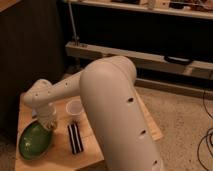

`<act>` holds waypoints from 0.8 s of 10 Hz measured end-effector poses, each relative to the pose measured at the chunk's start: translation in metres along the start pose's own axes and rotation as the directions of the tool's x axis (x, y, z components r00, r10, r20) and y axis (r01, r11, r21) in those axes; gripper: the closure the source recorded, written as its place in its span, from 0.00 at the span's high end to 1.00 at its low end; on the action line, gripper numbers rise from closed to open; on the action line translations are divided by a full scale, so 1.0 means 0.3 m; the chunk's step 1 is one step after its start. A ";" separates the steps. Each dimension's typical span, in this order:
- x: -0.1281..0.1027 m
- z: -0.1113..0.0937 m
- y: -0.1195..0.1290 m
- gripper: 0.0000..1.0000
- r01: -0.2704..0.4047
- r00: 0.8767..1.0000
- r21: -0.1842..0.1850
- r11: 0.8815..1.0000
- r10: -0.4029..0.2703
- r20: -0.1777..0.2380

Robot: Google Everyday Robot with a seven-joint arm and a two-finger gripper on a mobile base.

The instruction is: Drag the ceramic bowl in a circle

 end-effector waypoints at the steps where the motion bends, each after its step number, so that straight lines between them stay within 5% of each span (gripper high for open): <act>1: 0.024 0.000 -0.058 0.00 -0.029 1.000 -0.001 1.000 0.029 0.001; 5: 0.139 0.016 -0.181 0.00 -0.062 0.998 -0.005 0.998 0.062 -0.005; 8: 0.258 0.052 -0.100 0.00 0.024 1.000 -0.030 0.999 -0.025 -0.019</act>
